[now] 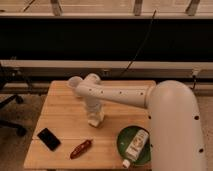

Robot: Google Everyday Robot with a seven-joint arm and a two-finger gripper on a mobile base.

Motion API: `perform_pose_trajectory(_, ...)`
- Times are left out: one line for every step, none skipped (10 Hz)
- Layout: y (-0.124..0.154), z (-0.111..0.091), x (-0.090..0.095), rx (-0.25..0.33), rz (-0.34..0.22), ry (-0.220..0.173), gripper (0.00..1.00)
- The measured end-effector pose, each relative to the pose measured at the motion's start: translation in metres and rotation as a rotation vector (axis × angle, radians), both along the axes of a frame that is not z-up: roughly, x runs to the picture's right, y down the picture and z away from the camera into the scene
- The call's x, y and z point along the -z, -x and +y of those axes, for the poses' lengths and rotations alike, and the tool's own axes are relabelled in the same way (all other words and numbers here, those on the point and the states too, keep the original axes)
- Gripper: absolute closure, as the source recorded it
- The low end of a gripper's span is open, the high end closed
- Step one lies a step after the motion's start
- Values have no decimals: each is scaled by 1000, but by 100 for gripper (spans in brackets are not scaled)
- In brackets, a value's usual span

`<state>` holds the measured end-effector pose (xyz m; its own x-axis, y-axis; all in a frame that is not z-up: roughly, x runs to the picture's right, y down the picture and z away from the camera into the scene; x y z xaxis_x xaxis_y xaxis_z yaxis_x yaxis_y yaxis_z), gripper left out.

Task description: Wipe the white sponge on the table

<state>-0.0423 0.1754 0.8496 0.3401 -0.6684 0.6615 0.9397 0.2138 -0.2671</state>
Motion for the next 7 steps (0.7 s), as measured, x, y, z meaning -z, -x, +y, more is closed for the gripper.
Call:
perform_pose_trajectory(-16,-2,-3,-29,27,2,100)
perform_pose_trajectory(-31,-6,-10,-59,56,5,100)
perform_pose_trajectory(-36,-11,-16,-73,72,5,100)
perform_pose_trajectory(-39,-16,-22,-80,82,4,100)
perform_pose_trajectory(-45,-30,-37,-94,94,1,100)
perform_pose_trajectory(-45,-38,-44,-100,97,-1,100)
perform_pose_trajectory(-44,-46,-50,-93,93,0,100)
